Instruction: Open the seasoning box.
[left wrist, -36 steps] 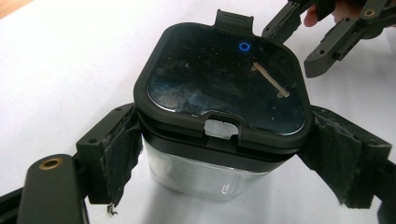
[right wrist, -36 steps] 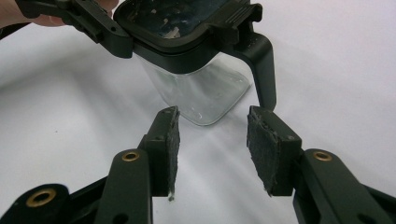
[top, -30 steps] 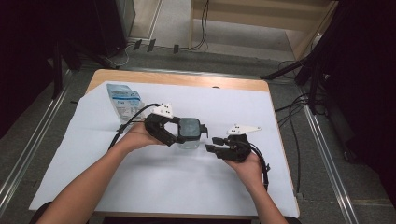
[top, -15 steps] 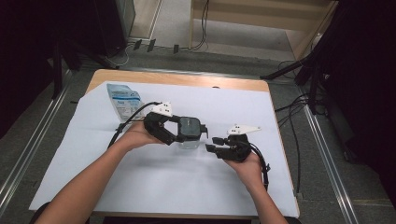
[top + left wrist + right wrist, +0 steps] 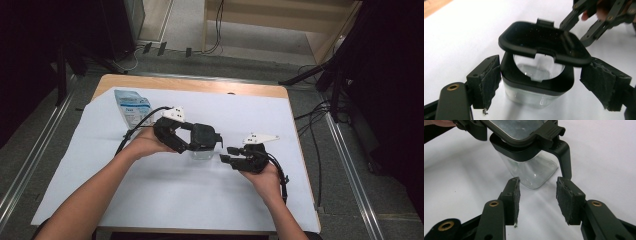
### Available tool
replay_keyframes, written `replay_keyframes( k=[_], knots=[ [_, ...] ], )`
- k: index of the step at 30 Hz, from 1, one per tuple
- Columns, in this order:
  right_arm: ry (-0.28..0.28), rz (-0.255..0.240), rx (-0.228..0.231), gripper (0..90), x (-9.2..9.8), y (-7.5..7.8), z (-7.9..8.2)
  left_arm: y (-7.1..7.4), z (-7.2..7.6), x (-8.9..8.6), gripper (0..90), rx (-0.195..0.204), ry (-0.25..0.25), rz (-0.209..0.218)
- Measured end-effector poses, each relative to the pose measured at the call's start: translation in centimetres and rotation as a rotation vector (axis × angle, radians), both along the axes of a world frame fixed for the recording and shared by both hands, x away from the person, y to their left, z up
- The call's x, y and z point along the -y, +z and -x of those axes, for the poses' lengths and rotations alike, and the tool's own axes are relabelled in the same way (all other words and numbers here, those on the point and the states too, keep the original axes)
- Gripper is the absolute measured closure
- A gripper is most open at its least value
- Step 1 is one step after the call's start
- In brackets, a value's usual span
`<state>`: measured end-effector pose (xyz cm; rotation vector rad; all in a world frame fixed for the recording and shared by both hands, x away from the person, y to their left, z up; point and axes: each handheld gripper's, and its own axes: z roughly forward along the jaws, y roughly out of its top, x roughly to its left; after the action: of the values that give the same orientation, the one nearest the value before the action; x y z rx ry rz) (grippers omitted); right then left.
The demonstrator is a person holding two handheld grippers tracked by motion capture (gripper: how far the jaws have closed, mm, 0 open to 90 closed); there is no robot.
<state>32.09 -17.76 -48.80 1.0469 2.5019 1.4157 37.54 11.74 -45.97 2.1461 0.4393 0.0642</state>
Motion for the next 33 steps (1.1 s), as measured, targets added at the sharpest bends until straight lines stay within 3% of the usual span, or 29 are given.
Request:
replay_keyframes(
  k=[2, 4, 7, 10, 16, 23, 28, 33],
  knots=[
    [-0.001, -0.002, -0.004, 55.1, 0.0, 0.1, 0.0, 0.3, 0.0, 0.0, 19.2, 0.006, -0.004, 0.006],
    [0.002, -0.002, -0.003, 55.1, 0.0, 0.1, 0.0, 0.5, 0.1, -0.1, 28.4, -0.005, -0.013, 0.025],
    [0.007, -0.002, 0.003, 55.1, 0.0, 0.1, -0.1, 0.6, 0.0, -0.1, 30.6, -0.009, -0.012, 0.023],
    [0.008, -0.003, 0.003, 55.9, 0.0, 0.2, -0.1, 0.7, 0.0, -0.1, 38.8, -0.024, -0.005, 0.02],
    [0.003, -0.005, 0.008, 58.1, 0.1, 0.2, -0.2, 1.2, -0.1, 0.2, 59.1, -0.063, -0.03, 0.019],
    [-0.007, 0.002, 0.01, 60.0, 0.2, 0.2, -0.5, 1.4, -0.2, 0.3, 83.7, -0.077, -0.03, 0.018],
    [-0.01, 0.002, 0.009, 60.4, 0.3, 0.1, -0.5, 1.8, -0.2, 0.6, 90.0, -0.081, -0.018, 0.017],
    [-0.02, 0.006, 0.012, 62.6, 0.4, 0.1, -0.7, 2.6, -0.1, 1.1, 90.0, -0.068, -0.018, 0.003]
  ],
)
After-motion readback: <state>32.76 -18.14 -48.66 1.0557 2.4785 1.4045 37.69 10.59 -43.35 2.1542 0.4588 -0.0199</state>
